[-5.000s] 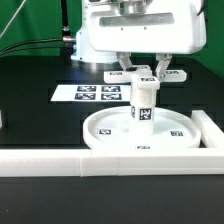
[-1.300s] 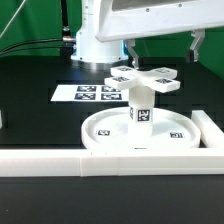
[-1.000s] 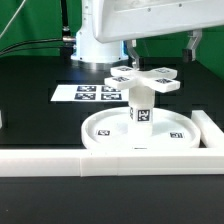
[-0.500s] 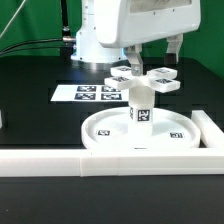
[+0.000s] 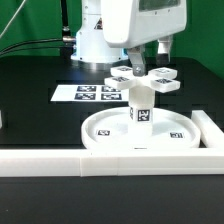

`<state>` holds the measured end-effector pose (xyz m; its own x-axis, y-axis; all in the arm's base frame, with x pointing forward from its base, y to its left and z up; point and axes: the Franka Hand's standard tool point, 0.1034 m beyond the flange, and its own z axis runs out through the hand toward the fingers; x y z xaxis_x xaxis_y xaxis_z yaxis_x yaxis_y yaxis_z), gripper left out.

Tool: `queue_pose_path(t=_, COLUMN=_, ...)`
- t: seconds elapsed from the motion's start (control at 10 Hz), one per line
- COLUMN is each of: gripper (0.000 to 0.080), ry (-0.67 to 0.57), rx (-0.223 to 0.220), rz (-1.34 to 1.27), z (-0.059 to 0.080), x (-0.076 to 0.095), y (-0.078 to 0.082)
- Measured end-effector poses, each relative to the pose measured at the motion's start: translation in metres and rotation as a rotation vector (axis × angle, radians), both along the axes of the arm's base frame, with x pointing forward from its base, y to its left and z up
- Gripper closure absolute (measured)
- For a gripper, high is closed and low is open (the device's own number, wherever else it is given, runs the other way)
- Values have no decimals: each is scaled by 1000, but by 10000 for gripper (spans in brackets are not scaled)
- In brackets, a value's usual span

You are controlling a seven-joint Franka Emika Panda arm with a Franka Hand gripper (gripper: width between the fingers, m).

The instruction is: Assemble round table

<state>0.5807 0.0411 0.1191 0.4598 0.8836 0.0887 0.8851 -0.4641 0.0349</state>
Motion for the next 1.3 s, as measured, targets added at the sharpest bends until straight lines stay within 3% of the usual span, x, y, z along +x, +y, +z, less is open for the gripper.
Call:
queue_pose_path(t=0.4, gripper=151, ry=18, rx=-34, rz=189, z=-12, x=-17, y=-7)
queue_pose_path(t=1.3, gripper=151, ry=13, rx=-47, rz=225, z=-21, x=-18, y=-11)
